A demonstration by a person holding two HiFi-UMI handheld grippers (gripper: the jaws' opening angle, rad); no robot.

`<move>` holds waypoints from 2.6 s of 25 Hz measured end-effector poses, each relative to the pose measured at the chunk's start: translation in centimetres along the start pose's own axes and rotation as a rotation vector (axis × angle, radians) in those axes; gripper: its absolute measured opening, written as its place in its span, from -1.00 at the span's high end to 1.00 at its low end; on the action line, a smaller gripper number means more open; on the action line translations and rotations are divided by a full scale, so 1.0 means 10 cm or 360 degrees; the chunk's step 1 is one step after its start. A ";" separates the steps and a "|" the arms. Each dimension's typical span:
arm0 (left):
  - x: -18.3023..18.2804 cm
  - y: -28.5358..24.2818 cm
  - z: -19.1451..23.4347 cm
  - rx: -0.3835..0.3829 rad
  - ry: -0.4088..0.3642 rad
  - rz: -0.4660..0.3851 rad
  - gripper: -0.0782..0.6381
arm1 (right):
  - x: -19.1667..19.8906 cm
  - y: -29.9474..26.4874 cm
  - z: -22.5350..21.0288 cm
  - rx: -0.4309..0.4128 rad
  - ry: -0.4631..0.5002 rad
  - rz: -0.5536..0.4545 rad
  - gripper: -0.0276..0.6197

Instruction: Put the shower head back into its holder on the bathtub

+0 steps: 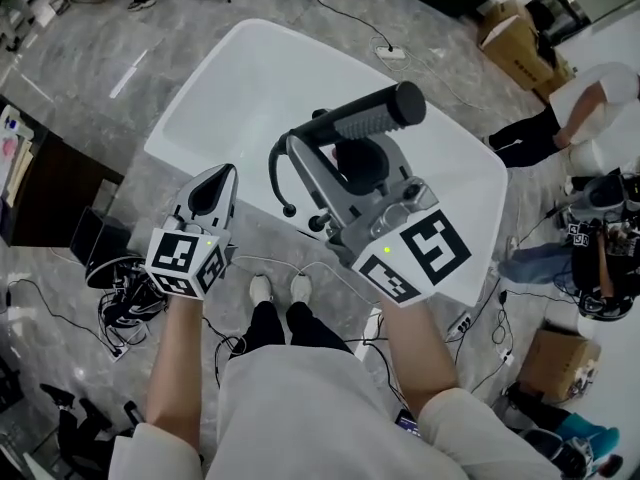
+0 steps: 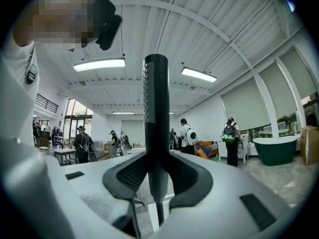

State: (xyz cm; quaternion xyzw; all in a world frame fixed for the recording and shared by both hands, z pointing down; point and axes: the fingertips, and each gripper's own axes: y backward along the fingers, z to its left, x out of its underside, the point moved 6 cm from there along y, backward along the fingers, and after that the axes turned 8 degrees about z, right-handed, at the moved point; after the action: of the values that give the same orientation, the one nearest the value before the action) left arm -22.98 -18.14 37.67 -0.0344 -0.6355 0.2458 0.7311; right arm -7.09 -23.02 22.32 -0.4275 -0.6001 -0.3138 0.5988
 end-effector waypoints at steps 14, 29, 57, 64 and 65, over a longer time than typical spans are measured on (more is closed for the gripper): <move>0.28 -0.11 -0.23 0.0025 -0.0010 0.0036 0.76 | 0.94 0.13 -0.24 0.0094 -0.0064 0.0149 0.48; 0.75 -0.33 -0.18 0.0017 0.0008 0.0098 0.76 | 1.80 0.06 -0.39 0.0114 -0.0084 0.0256 0.48; 1.68 -0.73 -0.14 0.0105 0.0096 0.0284 0.76 | 3.54 -0.16 -0.37 0.0368 -0.0208 0.0588 0.48; 1.88 -0.83 -0.13 0.0135 0.0095 0.0337 0.76 | 3.91 -0.21 -0.30 0.0549 -0.0253 0.0635 0.48; 1.91 -0.84 -0.13 0.0140 0.0097 0.0343 0.76 | 3.97 -0.22 -0.30 0.0586 -0.0266 0.0640 0.48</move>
State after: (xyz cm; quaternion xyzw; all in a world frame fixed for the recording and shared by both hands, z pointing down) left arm -17.78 -17.47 57.89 -0.0780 -0.5942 0.3495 0.7202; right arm -4.41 -21.19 62.09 -0.4463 -0.5974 -0.0381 0.6652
